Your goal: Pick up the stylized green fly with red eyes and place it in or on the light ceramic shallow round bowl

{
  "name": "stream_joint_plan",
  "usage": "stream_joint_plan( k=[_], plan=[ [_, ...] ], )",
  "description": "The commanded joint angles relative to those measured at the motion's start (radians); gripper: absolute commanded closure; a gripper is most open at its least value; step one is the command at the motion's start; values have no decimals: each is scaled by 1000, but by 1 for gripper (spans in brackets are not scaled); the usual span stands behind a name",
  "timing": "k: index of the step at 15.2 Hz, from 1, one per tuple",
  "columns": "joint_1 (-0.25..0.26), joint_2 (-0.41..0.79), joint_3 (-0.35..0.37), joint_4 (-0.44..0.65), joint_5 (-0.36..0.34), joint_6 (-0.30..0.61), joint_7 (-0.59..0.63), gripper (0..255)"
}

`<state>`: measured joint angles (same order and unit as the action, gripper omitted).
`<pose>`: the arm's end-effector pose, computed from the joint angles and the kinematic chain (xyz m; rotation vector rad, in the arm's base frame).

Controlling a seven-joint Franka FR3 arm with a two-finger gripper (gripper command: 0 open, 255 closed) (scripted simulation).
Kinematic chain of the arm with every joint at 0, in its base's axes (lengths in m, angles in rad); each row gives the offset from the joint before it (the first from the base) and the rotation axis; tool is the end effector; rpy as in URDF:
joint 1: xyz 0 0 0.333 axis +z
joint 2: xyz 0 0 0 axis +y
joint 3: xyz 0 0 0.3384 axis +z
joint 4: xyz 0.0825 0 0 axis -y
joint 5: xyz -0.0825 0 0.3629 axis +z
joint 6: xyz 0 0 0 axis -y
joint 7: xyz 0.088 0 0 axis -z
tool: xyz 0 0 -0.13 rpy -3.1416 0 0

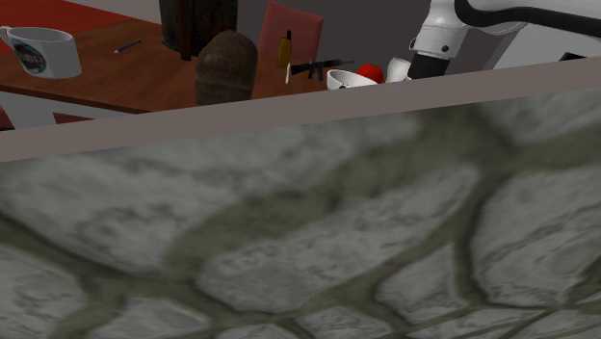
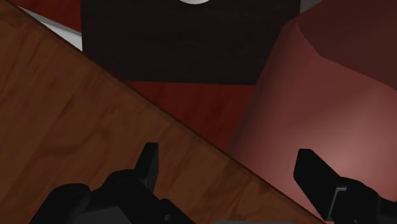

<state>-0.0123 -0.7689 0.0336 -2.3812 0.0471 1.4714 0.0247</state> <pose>0.2588 0.0149 0.5597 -3.1125 0.0204 0.2207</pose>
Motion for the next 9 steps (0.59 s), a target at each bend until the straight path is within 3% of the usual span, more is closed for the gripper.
stream_joint_plan(
  k=[1, 9],
  plan=[
    [0, 0, 0, 0, 0, 0, 0, 0],
    [-32, 199, 42, 107, -39, 247, 70, 0]
  ],
)
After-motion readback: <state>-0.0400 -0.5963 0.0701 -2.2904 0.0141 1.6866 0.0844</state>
